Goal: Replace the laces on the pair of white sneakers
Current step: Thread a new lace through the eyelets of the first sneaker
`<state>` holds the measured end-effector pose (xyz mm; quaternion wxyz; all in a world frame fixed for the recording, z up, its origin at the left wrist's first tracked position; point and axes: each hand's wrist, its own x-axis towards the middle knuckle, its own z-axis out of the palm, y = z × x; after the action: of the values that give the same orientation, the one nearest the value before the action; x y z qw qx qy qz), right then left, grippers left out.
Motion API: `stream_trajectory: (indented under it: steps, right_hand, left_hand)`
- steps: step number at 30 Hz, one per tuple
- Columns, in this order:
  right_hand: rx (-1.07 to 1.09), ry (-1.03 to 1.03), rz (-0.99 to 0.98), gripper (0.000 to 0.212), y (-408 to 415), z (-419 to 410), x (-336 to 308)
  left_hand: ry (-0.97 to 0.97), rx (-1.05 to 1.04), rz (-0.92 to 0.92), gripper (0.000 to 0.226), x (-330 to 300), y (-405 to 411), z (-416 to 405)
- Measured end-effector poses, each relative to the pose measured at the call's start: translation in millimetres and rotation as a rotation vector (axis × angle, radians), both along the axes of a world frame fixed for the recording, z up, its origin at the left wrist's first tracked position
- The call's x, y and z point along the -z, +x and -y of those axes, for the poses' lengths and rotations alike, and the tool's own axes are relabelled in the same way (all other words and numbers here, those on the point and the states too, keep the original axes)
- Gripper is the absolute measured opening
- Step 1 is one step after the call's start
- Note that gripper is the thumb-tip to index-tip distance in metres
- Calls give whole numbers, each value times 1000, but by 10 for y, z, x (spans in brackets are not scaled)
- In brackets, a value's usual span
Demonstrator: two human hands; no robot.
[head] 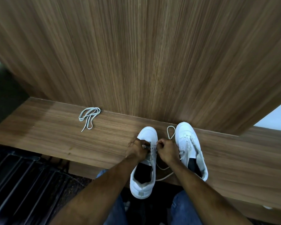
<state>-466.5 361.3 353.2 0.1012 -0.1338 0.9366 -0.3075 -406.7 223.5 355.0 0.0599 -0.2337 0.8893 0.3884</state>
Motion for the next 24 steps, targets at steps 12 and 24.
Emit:
stream_trajectory:
  steps: [12, 24]
  right_hand:
    - [-15, -35, 66, 16, 10, 71, 61]
    - [-255, -137, 22, 34, -17, 71, -46]
  left_hand:
    - [-281, 146, 40, 23, 23, -141, -23]
    - [200, -2, -139, 11, -45, -18, 282]
